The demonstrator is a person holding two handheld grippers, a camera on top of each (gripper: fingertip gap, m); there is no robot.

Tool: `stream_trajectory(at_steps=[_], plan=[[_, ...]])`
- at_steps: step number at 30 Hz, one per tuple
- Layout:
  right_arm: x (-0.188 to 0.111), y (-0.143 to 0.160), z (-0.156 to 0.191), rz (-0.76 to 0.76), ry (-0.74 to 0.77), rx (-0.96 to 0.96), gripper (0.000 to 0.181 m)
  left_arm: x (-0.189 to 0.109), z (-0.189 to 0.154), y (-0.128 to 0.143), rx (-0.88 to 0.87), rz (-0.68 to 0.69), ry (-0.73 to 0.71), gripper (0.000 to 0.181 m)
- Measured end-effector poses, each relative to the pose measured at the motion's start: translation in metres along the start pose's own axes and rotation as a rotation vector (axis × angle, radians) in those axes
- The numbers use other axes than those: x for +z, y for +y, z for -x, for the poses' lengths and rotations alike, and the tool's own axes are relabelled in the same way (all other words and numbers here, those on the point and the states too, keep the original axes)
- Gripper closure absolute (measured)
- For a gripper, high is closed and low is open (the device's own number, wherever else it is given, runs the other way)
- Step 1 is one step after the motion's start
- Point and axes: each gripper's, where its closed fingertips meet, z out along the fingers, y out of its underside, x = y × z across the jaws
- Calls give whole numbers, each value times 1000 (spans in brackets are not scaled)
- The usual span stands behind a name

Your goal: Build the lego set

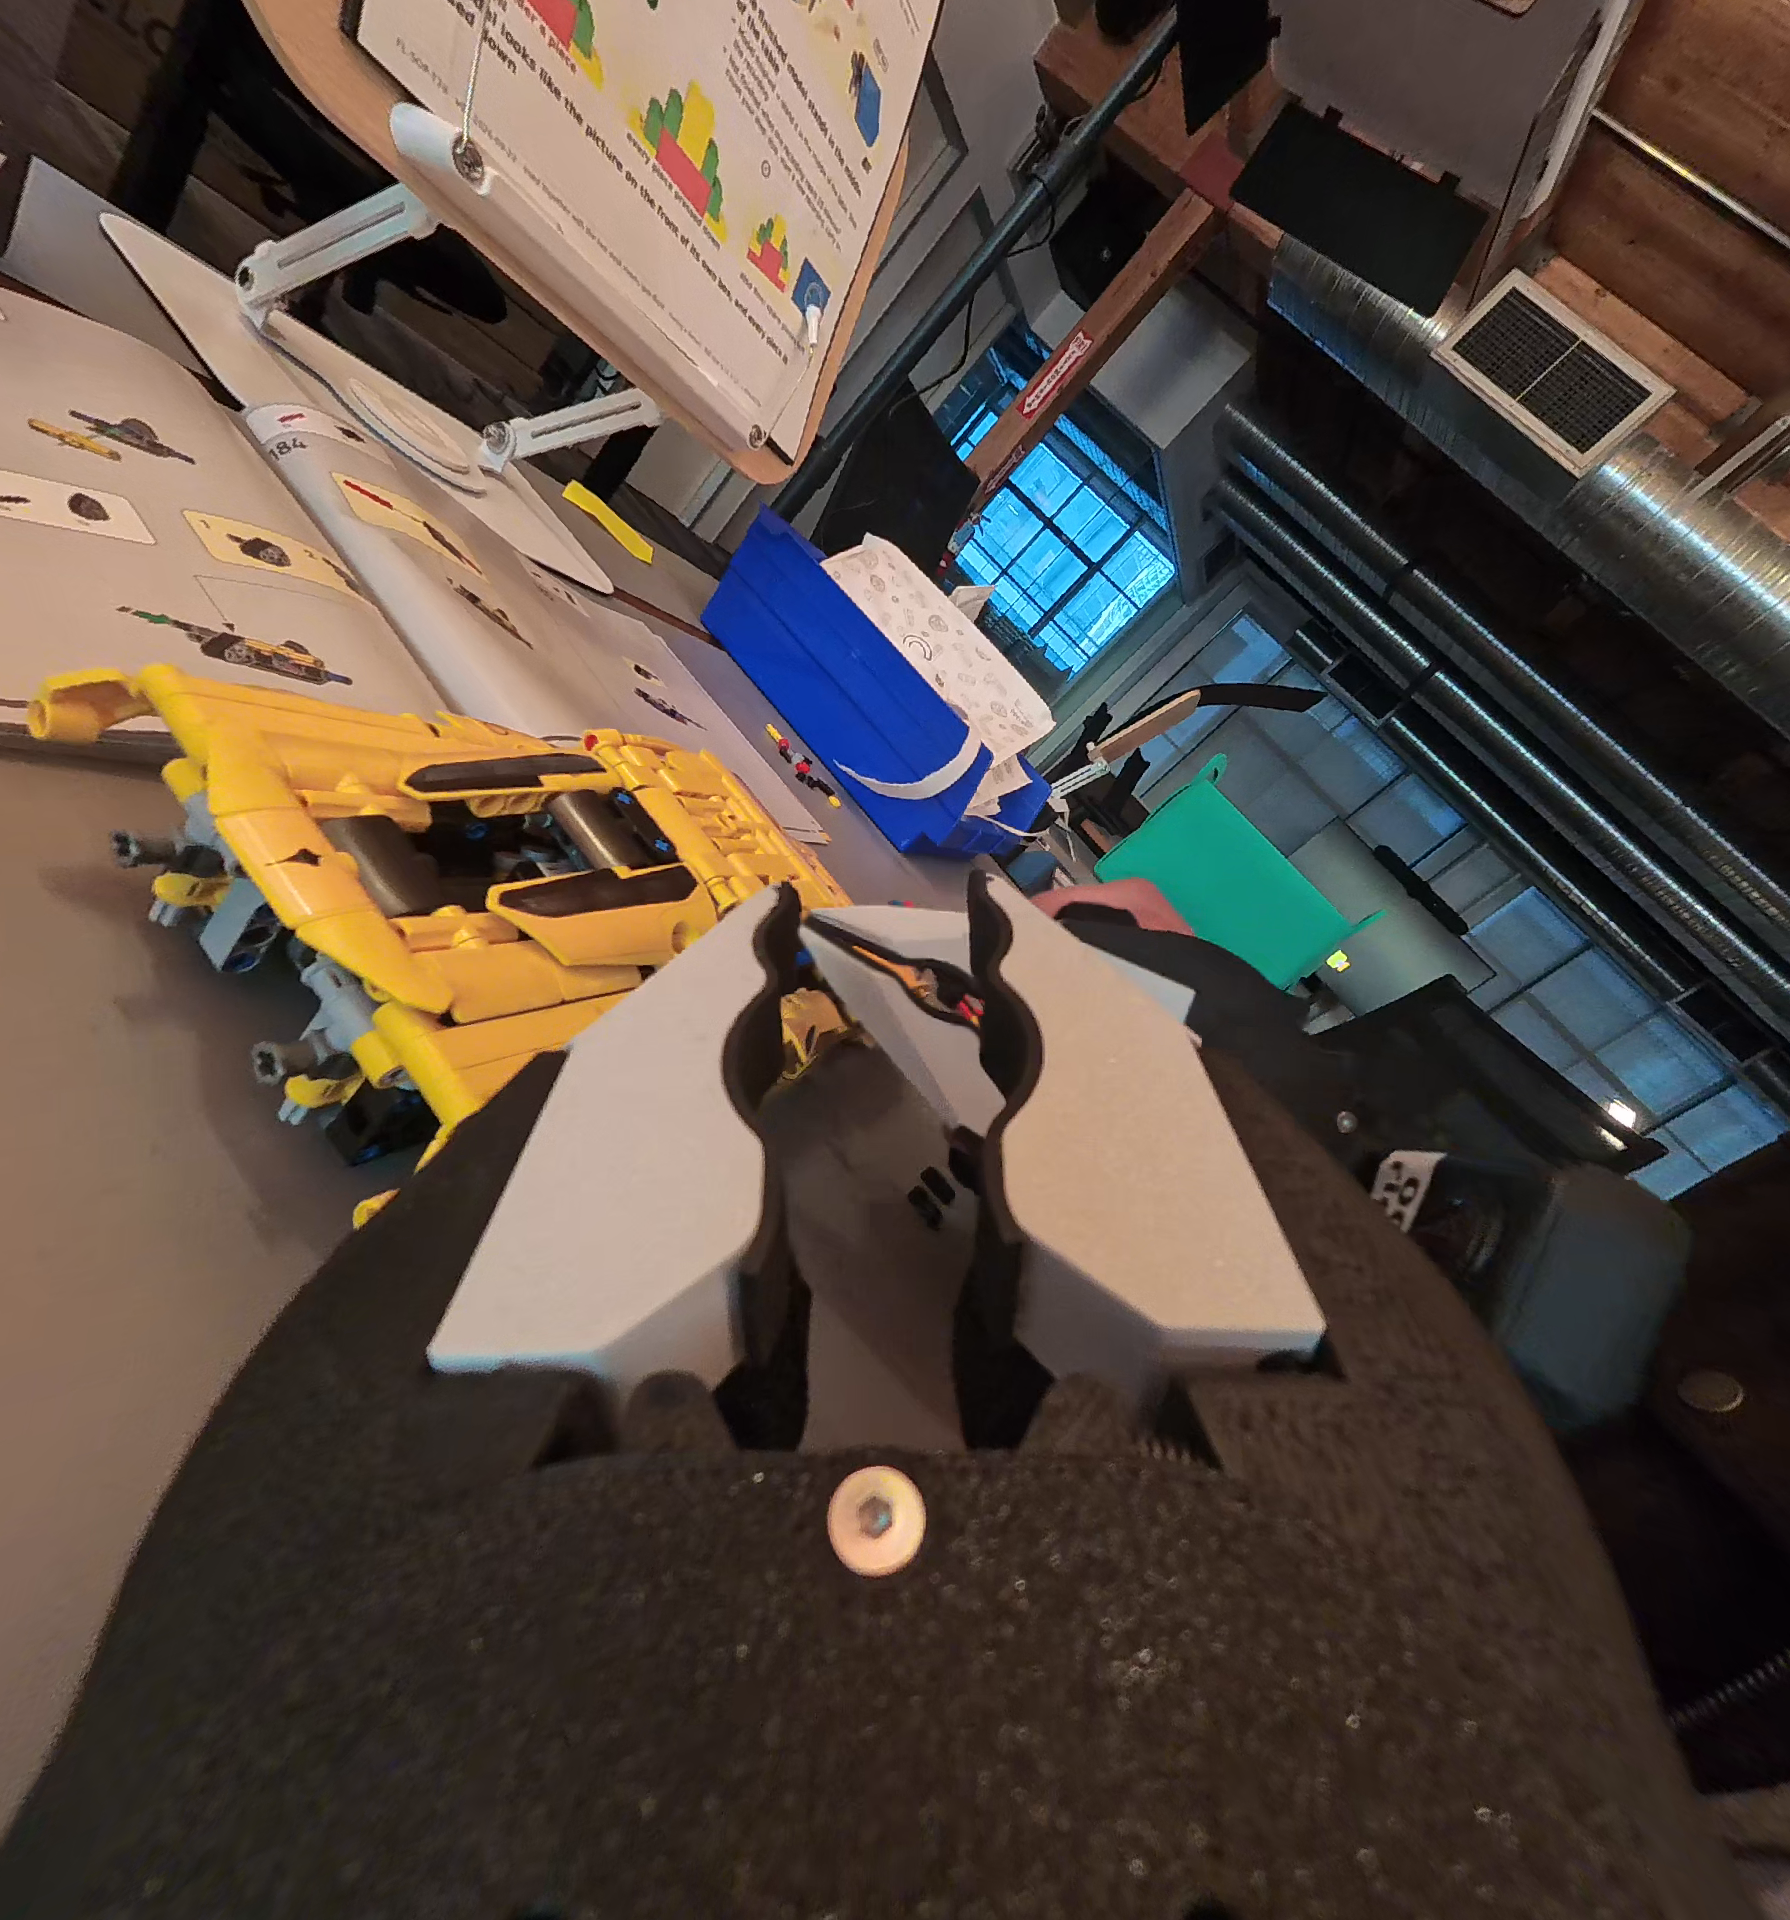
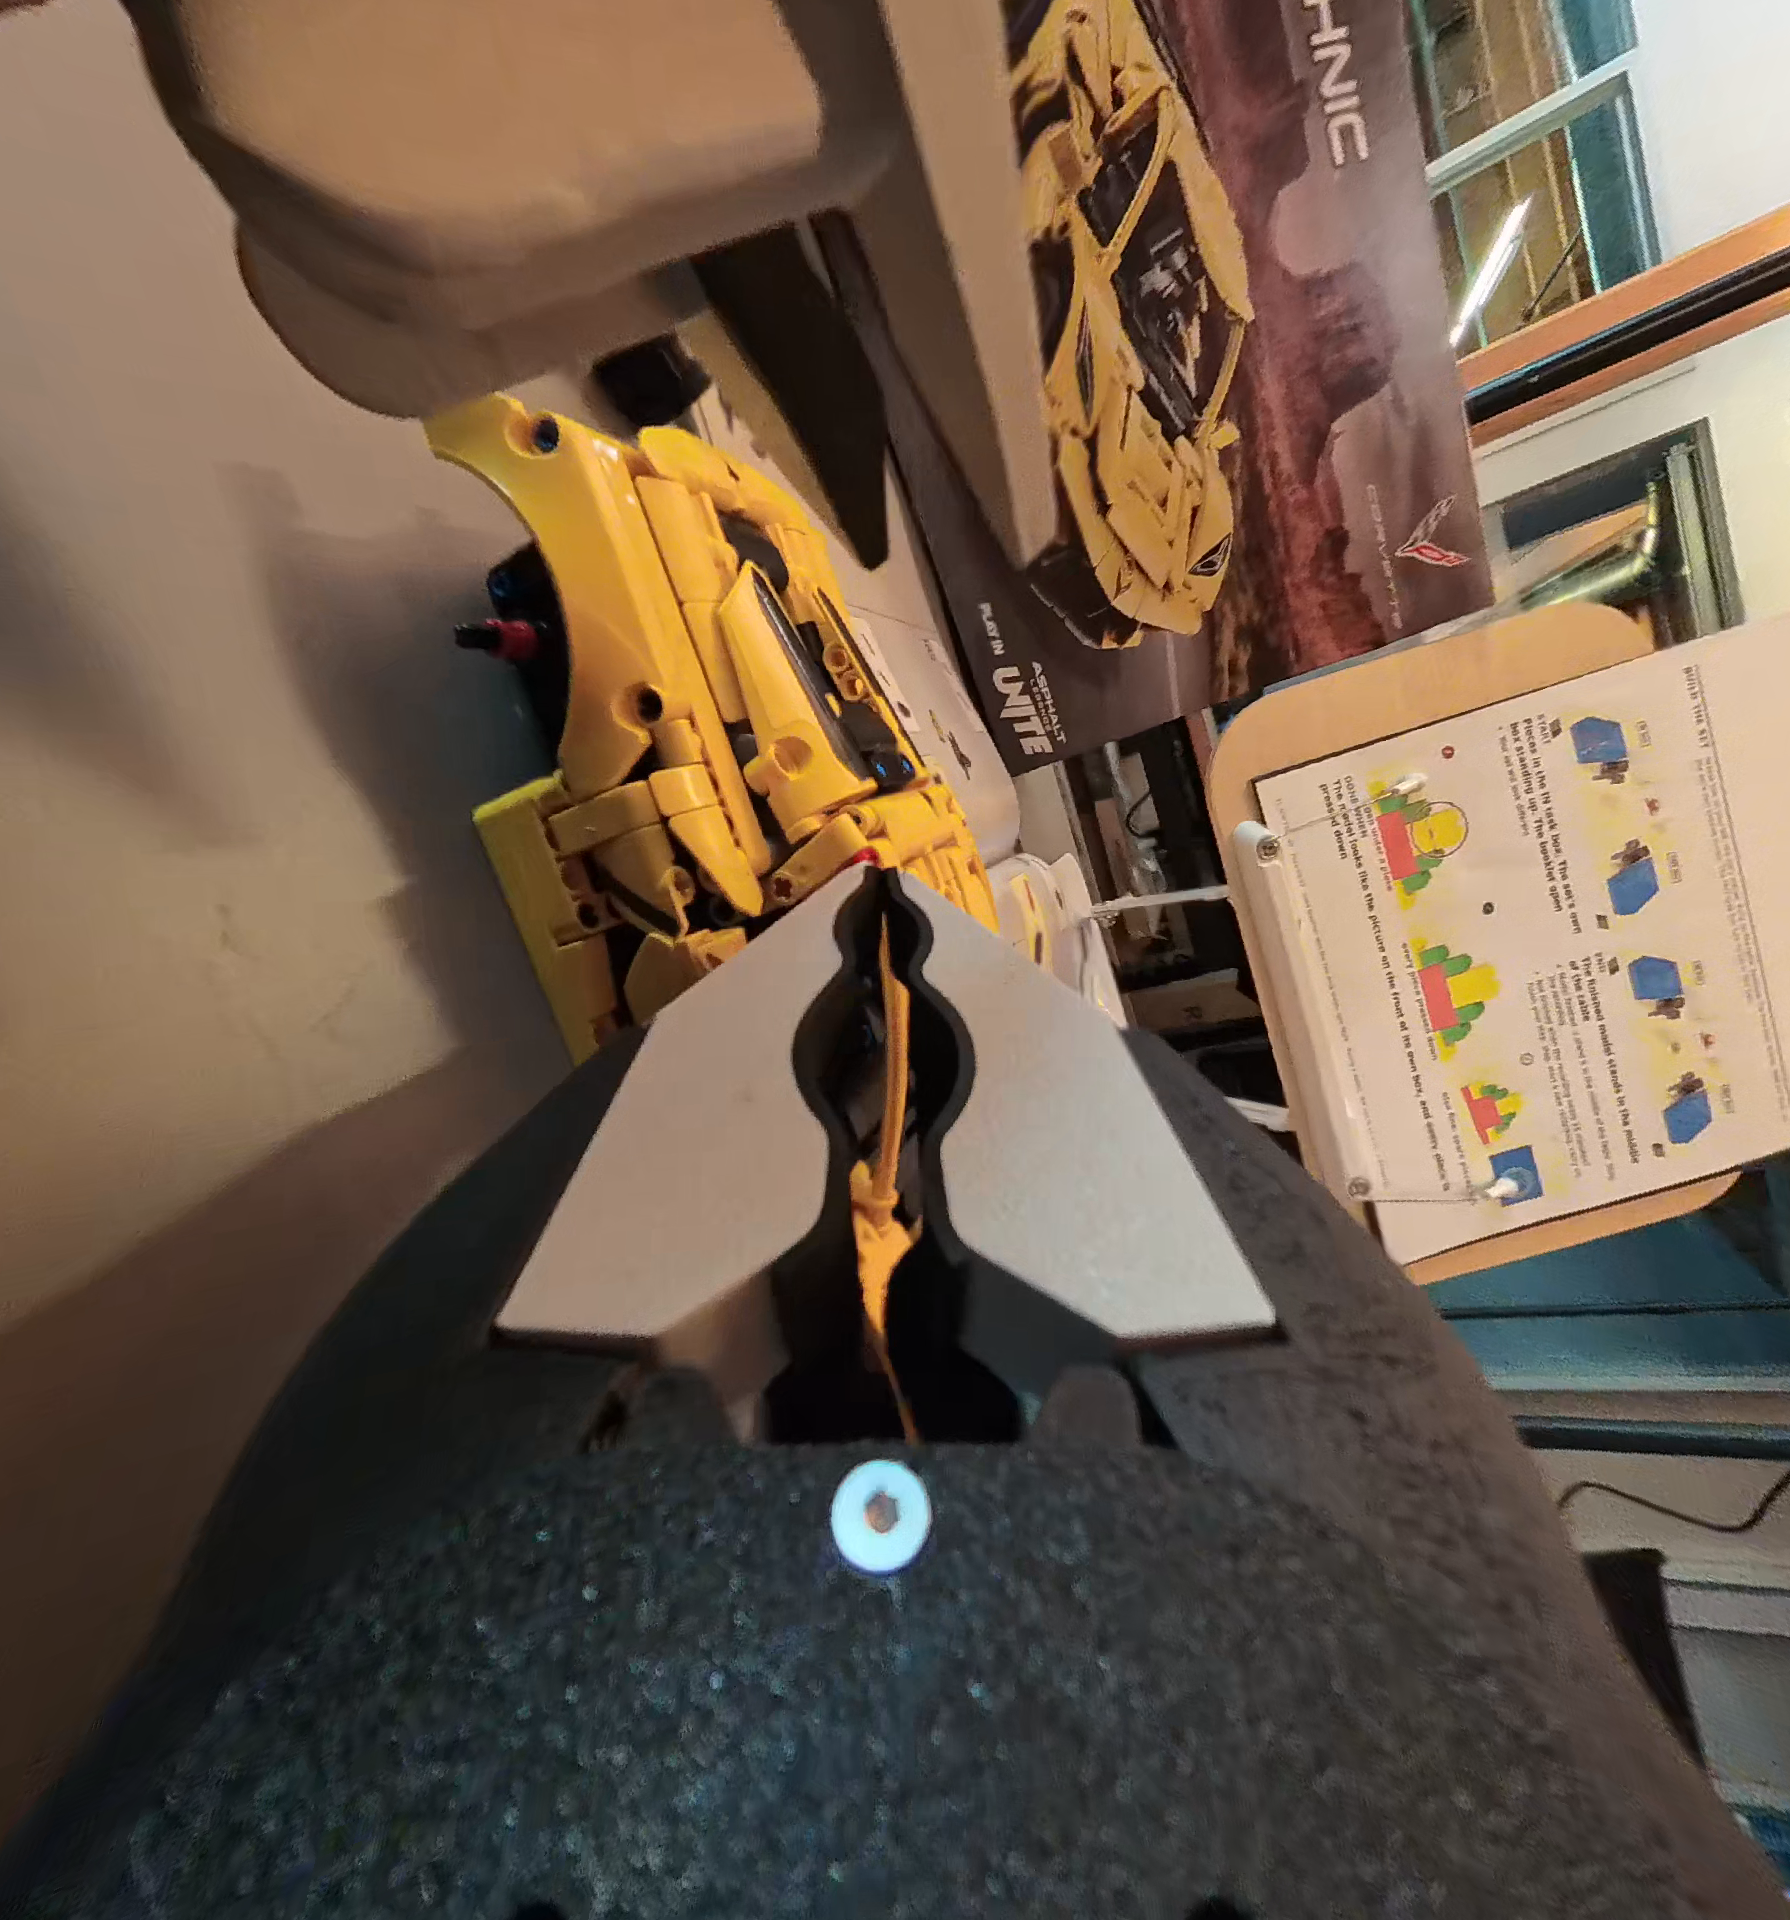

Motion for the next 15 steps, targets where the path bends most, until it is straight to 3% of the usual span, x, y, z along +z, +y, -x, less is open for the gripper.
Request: stream_trajectory(at_steps=[4,9,15], plan=[[-15,3,2,-37,-62,142,181,0,1,0,-5,-3,-1,149],[-14,28,3,39,-185,454,174,1,1,1,-16,5,6,149],[-11,33,9,99,-243,589,172,1,2,1,-18,3,3,149]])
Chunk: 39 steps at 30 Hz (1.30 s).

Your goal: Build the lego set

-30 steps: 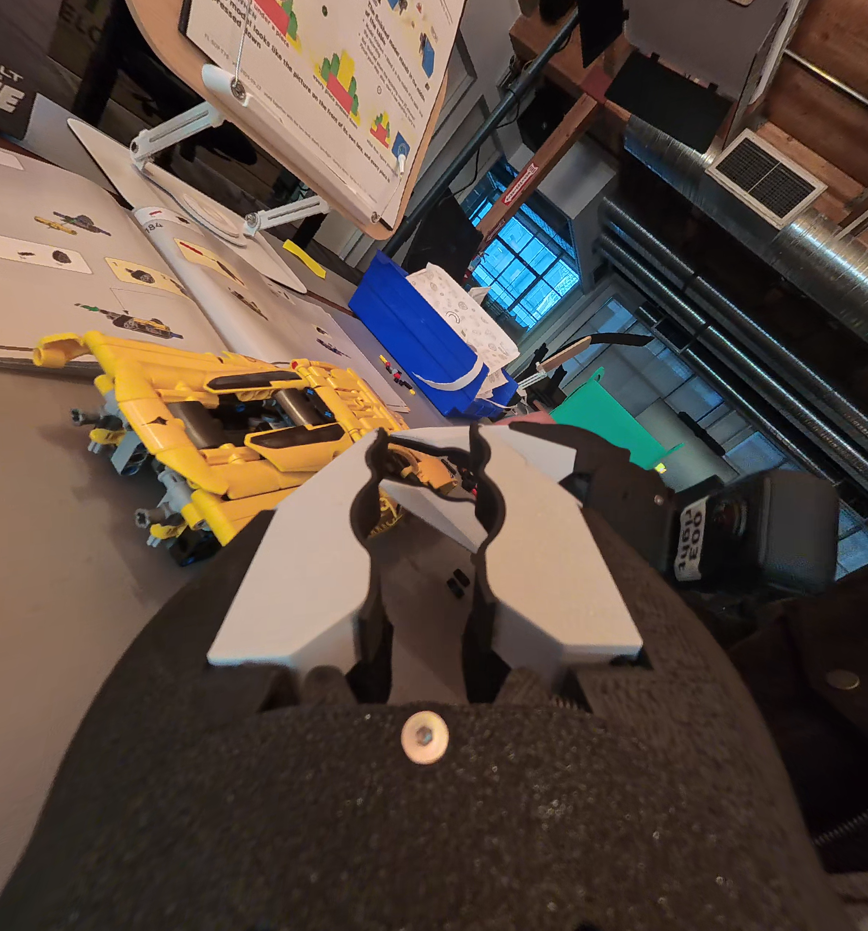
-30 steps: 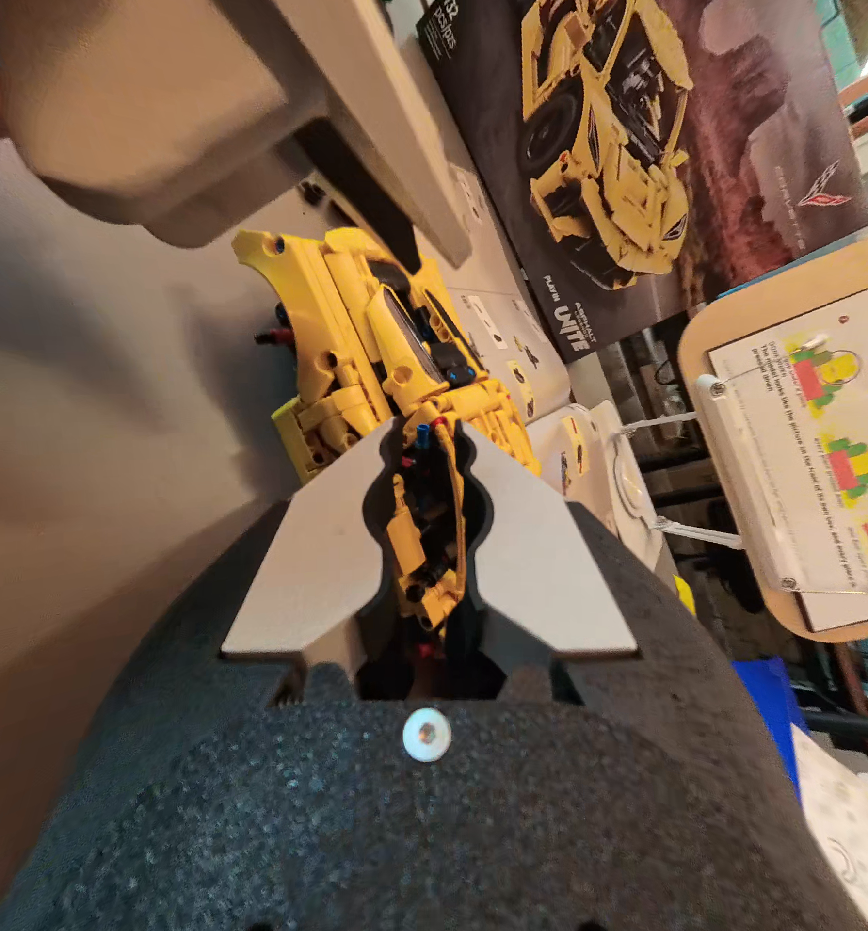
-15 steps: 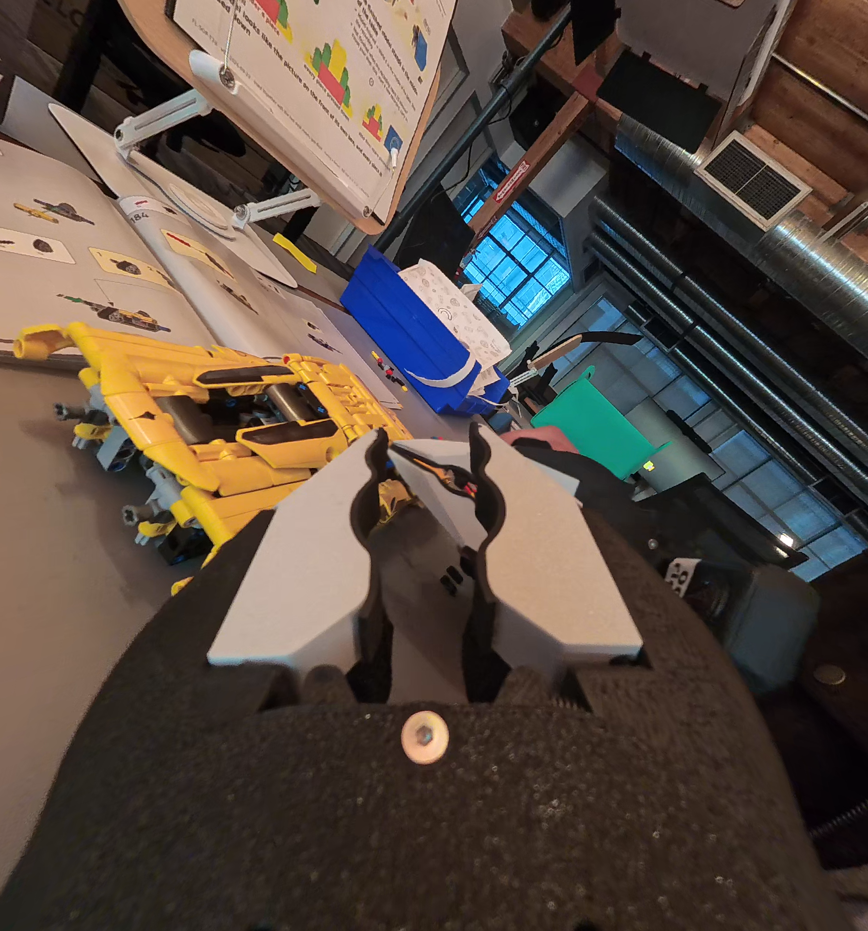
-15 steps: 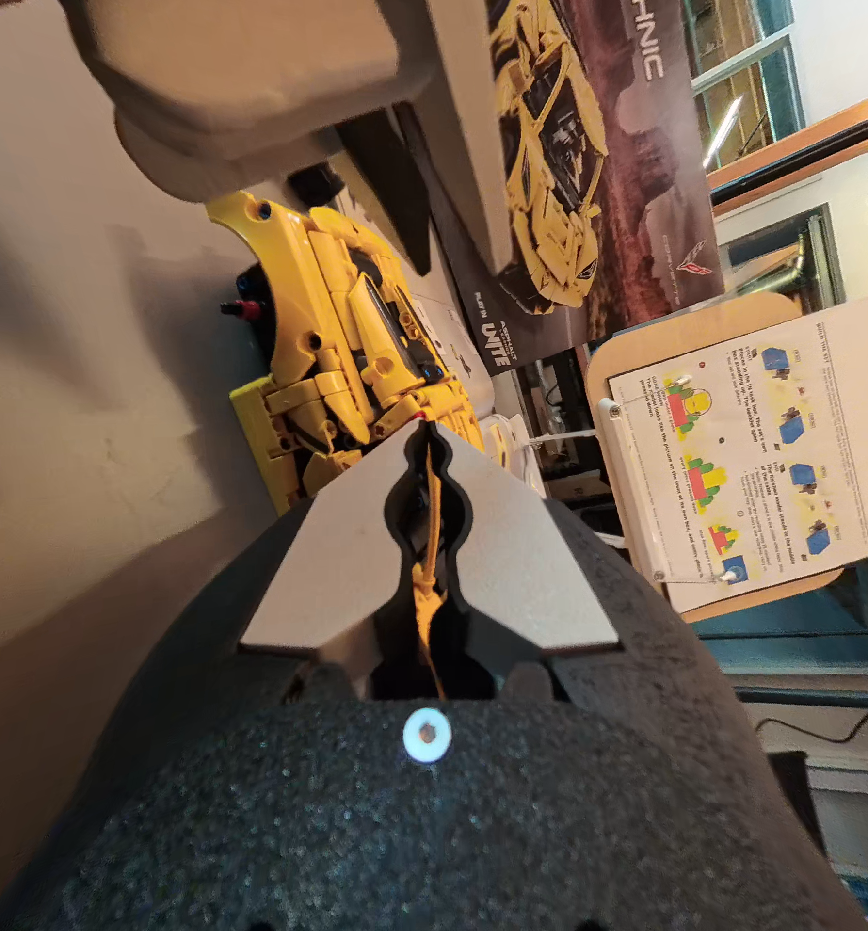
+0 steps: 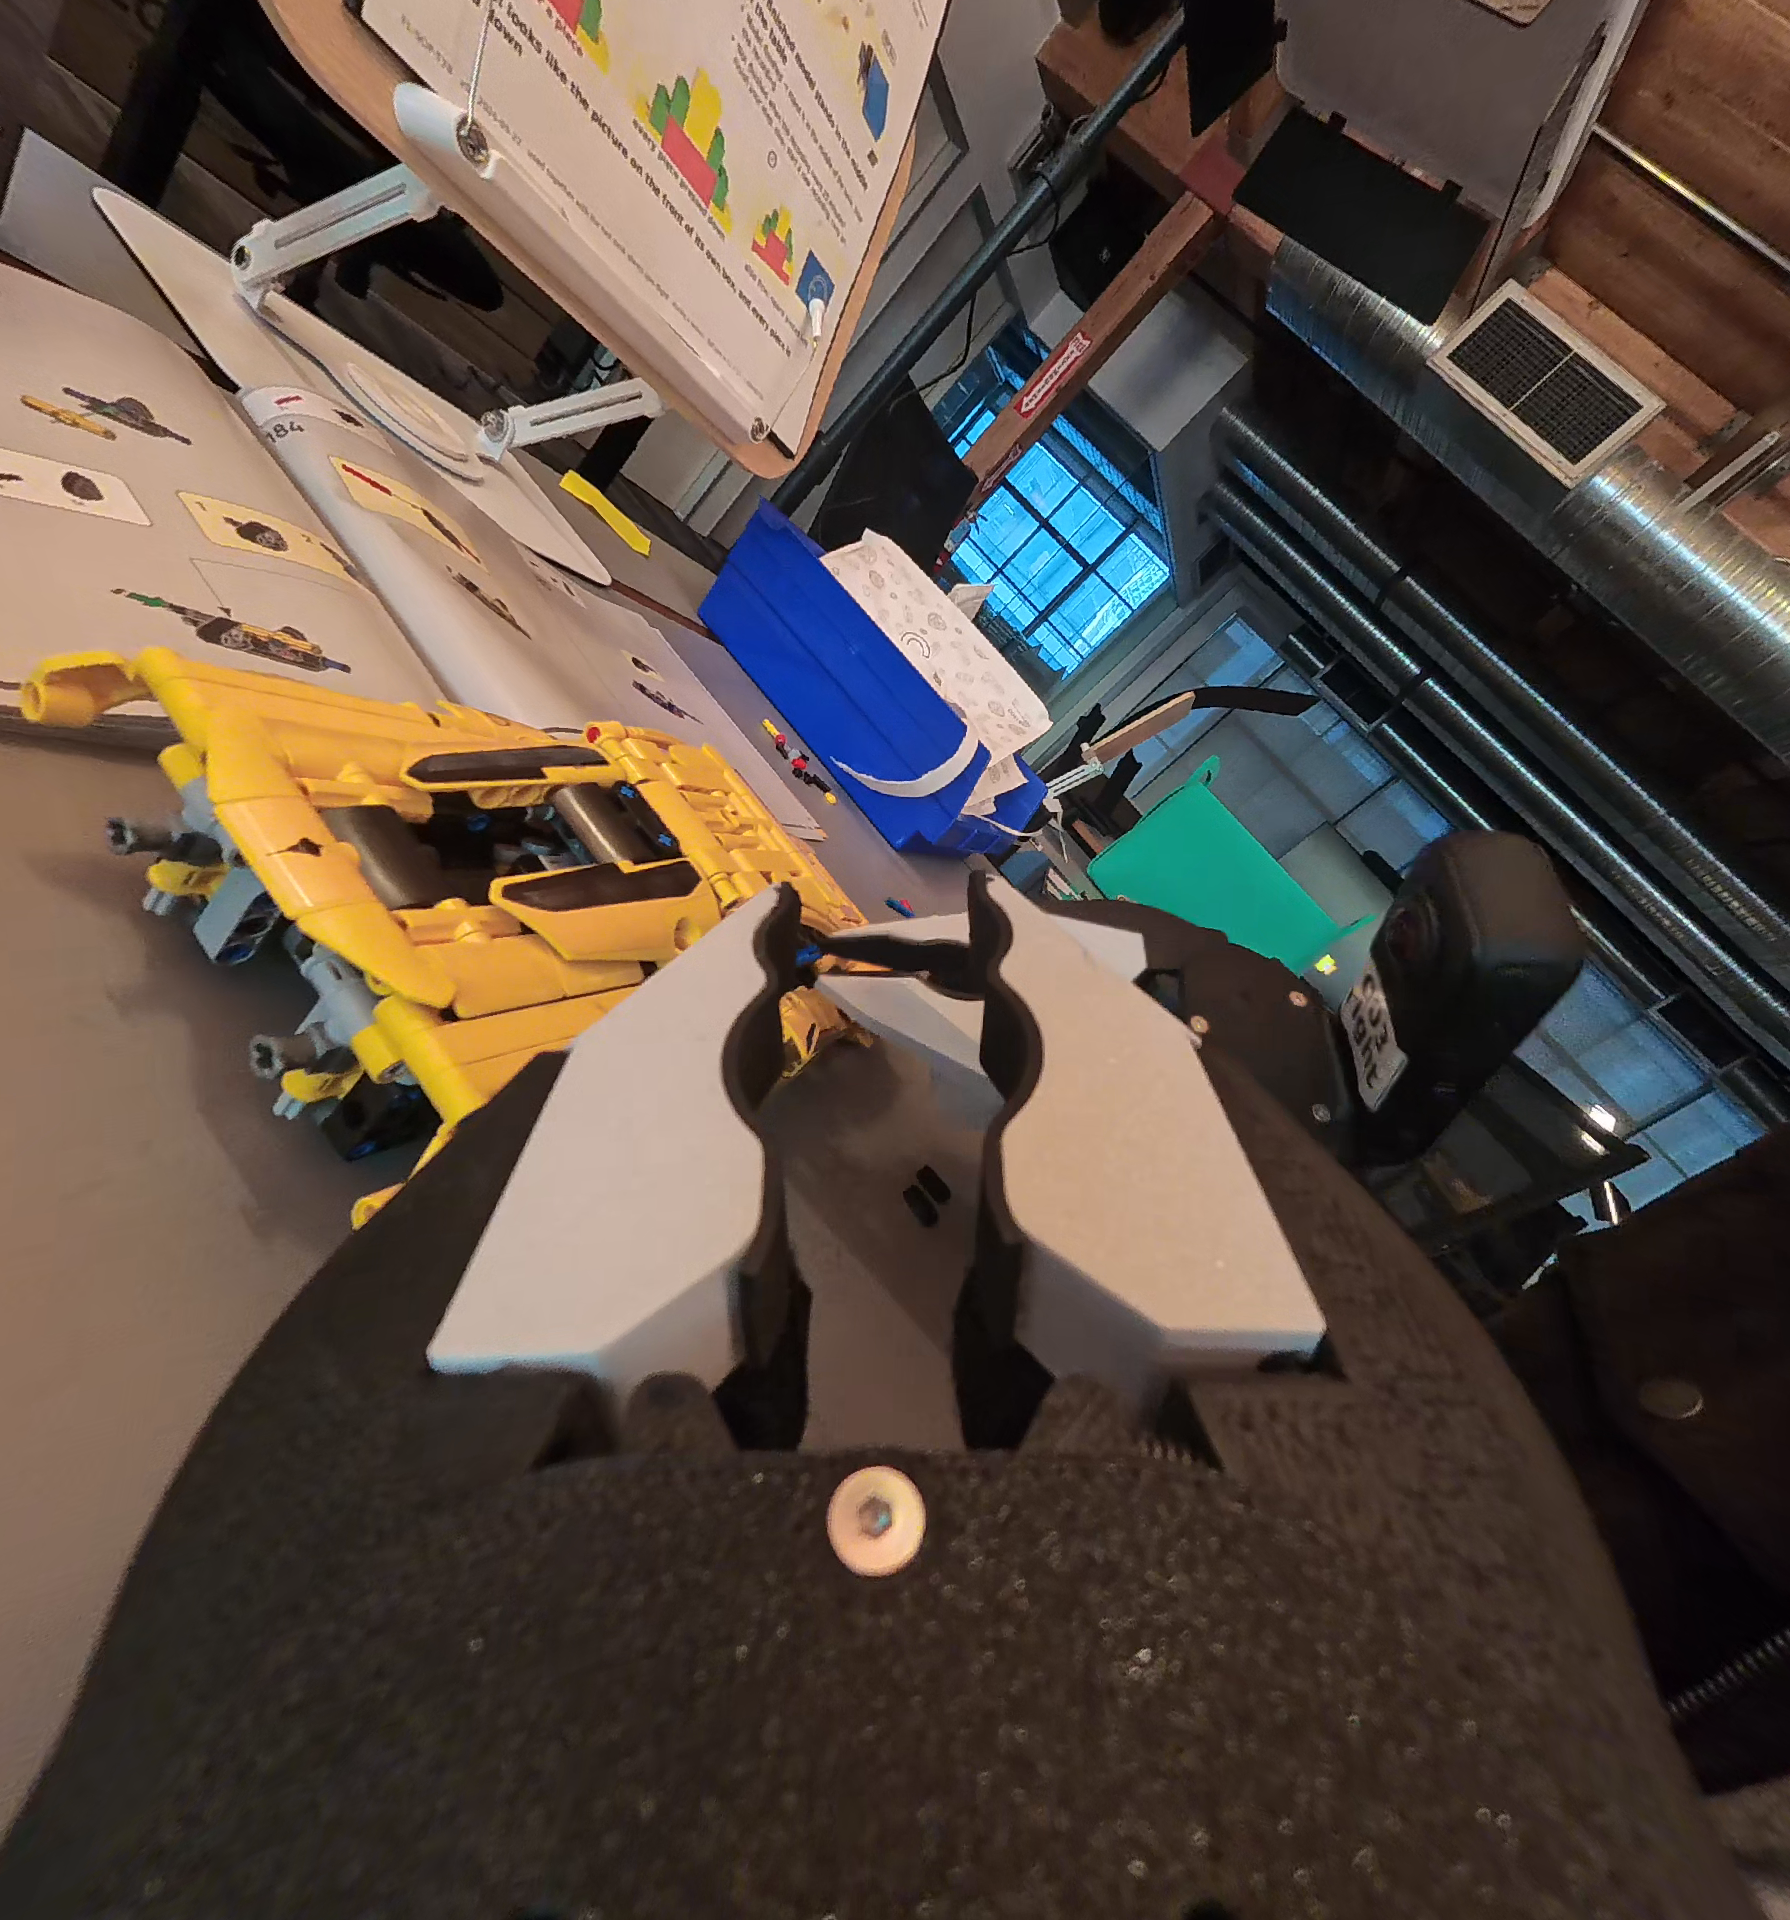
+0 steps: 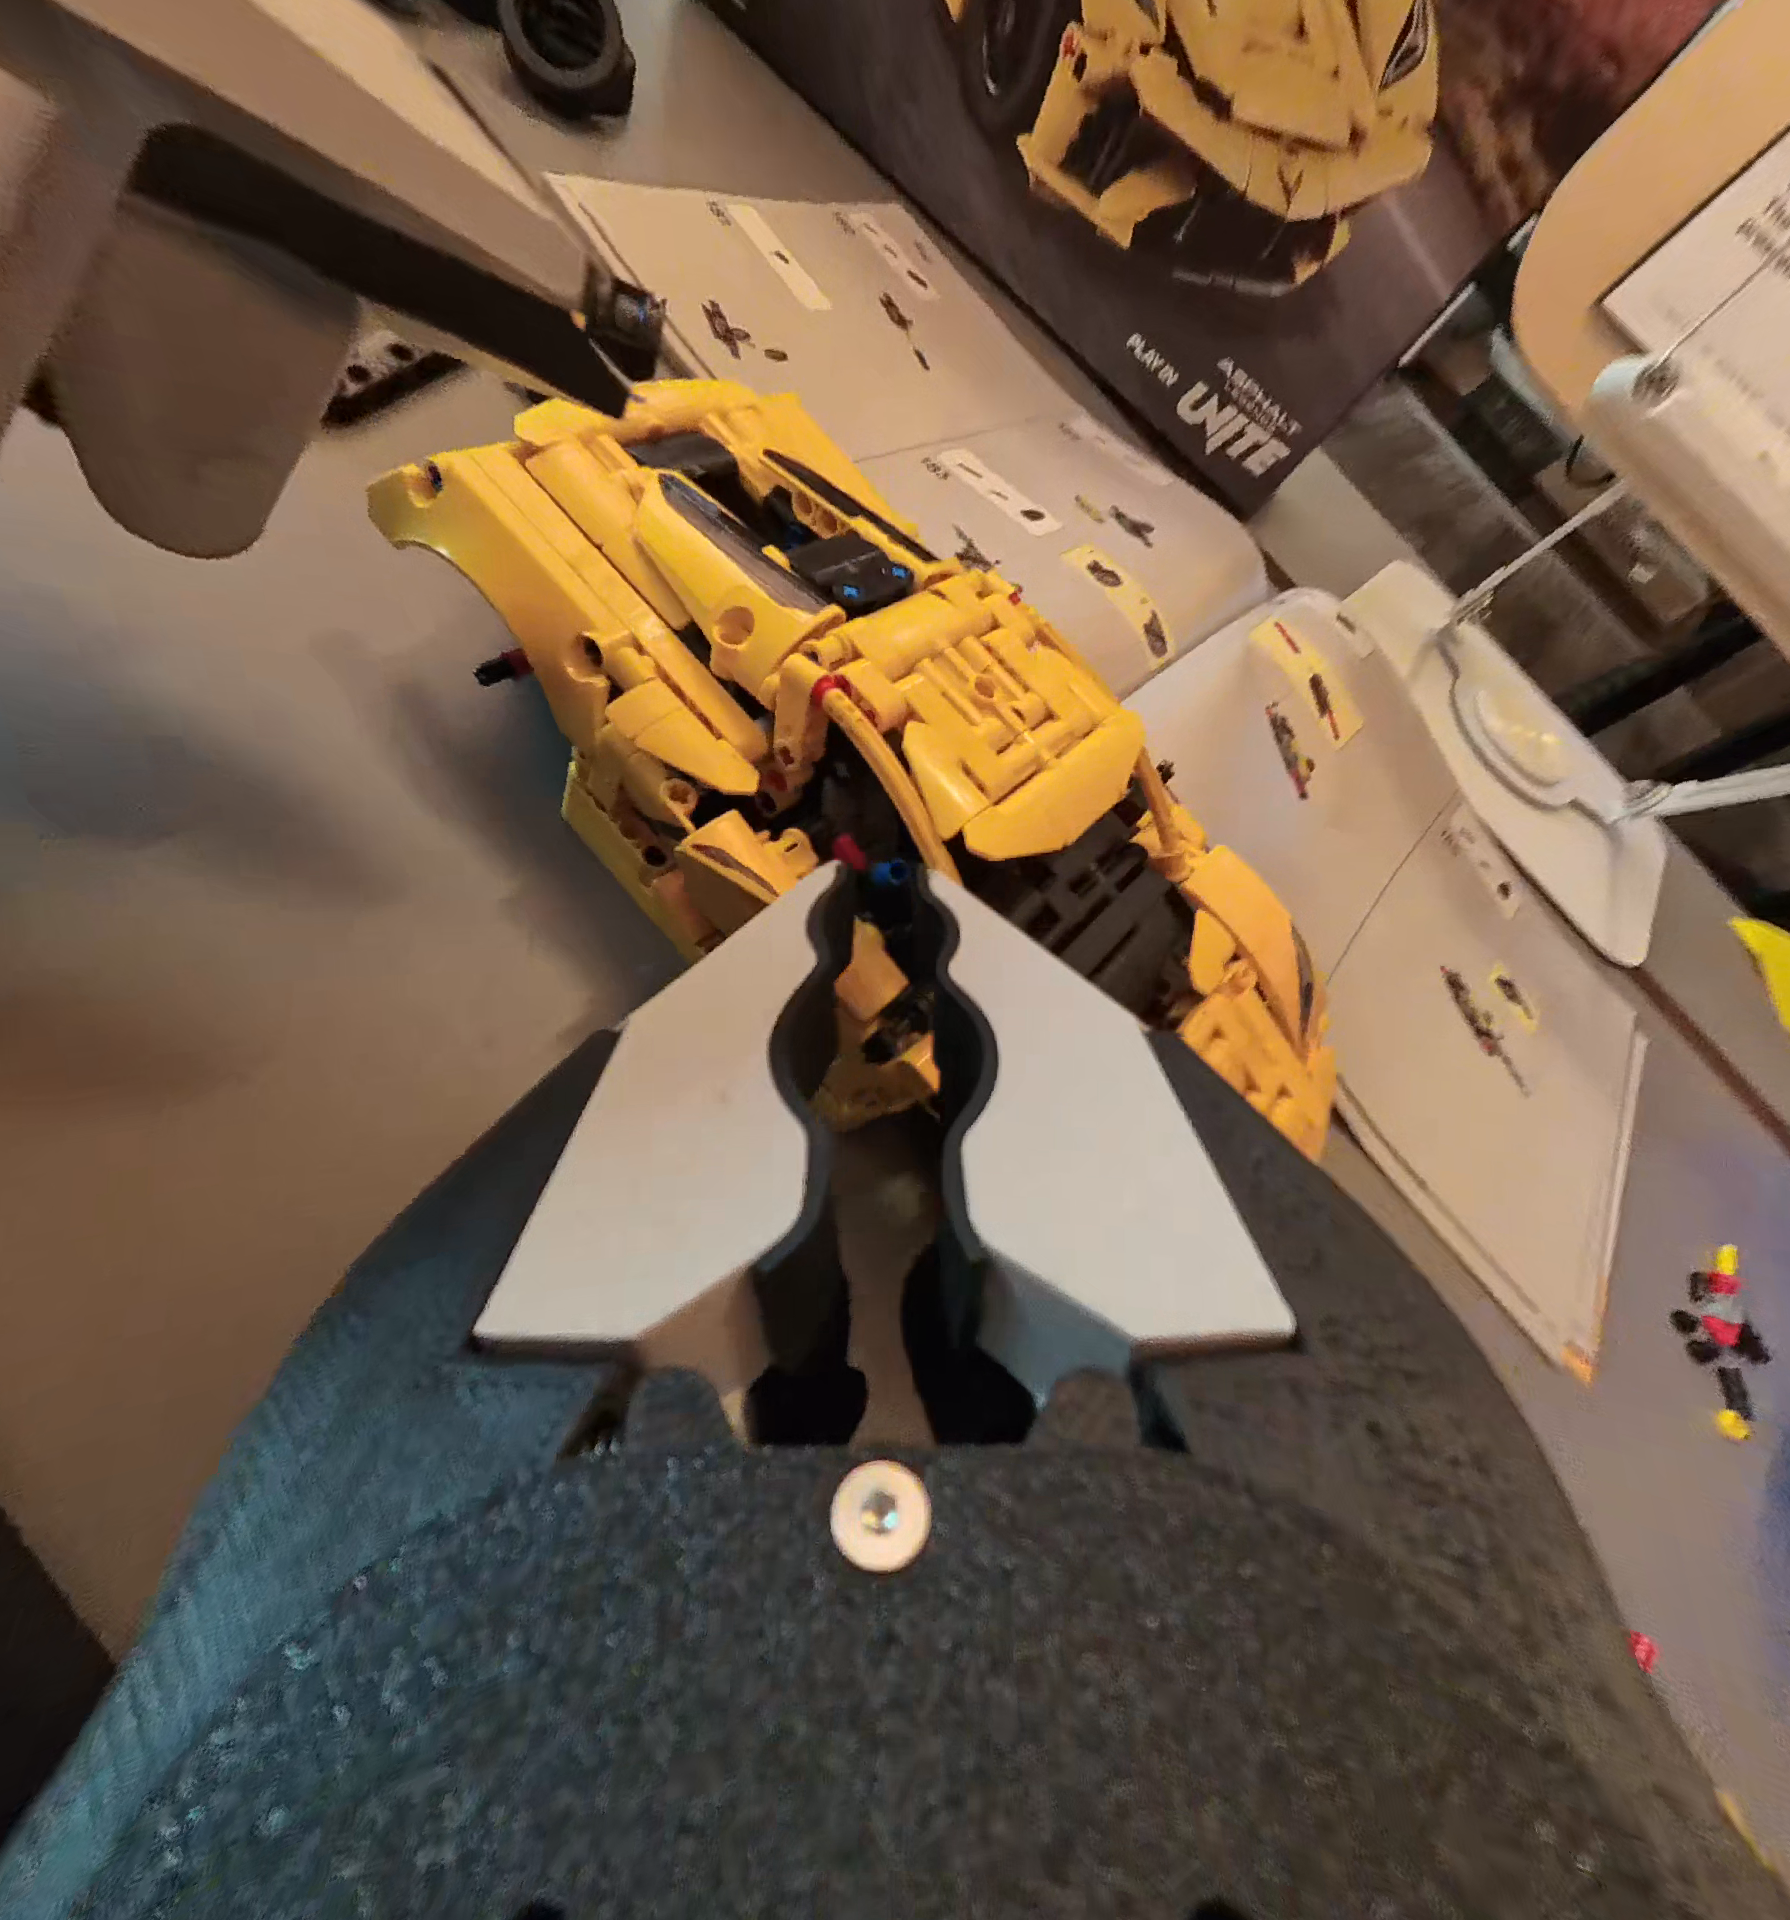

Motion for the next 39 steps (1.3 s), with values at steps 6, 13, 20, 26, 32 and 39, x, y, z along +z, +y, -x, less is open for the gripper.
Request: stream_trajectory(at_steps=[6,13,20,26,32,39], plan=[[1,5,0,37,-47,239,171,0,-1,1,-1,2,4,149],[7,3,3,32,-82,475,169,0,-2,1,-10,-2,12,149],[13,5,-1,24,-71,540,181,1,-3,2,-16,0,20,149],[-9,-11,3,-57,-89,435,181,0,-3,1,-36,-8,28,149],[-6,-3,-7,2,-184,399,151,-2,0,-2,-77,-27,39,149],[-20,-6,11,-3,-291,203,155,-4,1,-4,-71,-36,29,149]])
